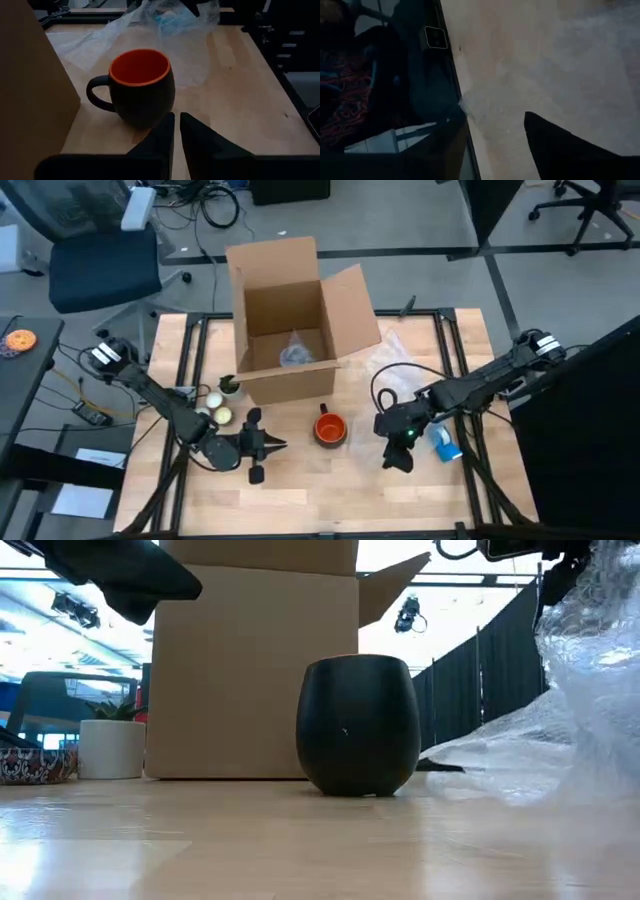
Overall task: Wrap mug
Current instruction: Prepare the bubble wrap
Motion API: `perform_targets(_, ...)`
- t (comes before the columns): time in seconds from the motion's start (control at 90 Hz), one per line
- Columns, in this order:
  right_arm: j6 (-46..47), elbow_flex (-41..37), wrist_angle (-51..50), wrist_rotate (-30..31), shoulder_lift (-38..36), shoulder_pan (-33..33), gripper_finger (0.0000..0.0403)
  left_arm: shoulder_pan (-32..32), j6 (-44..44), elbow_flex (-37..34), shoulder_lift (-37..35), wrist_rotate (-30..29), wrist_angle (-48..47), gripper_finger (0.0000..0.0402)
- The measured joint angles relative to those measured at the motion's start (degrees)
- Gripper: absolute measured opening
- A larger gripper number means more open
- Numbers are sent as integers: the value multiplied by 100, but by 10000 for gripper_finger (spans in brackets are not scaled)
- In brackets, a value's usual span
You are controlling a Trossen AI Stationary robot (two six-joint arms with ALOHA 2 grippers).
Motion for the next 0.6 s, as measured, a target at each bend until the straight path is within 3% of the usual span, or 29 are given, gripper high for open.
perform_targets(0.156,-127,0,44,-96,-24,-137,197,0,0,0,0,-17,0,16)
perform_targets(0.444,123,3,1394,-949,-139,-191,188,7,0,0,0,-82,-5,16)
perform_targets(0.6,24,9,618,-546,-211,-259,173,7,0,0,0,-84,-7,16)
